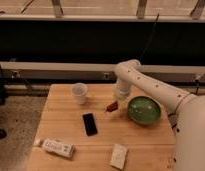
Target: Place the pepper on the white sponge
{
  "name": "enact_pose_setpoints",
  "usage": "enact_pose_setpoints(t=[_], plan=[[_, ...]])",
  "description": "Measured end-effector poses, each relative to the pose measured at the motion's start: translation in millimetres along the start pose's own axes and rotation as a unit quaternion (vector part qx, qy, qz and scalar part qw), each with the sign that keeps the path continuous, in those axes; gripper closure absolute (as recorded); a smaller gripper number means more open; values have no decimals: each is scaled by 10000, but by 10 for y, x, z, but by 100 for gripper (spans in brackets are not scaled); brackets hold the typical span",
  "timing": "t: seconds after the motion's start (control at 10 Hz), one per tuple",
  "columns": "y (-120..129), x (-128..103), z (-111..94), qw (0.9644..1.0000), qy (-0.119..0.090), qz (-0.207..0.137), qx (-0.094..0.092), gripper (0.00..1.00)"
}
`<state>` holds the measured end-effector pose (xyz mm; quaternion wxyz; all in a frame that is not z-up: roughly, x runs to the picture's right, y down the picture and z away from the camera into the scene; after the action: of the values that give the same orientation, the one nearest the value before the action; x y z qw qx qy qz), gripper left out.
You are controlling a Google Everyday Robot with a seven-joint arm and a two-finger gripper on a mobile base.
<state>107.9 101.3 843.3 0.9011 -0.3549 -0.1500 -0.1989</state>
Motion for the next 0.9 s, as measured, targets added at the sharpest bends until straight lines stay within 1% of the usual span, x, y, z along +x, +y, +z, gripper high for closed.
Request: enact_pose_setpoints(t=[0.9], plan=[[226,-76,32,10000,-49,27,-20,100]])
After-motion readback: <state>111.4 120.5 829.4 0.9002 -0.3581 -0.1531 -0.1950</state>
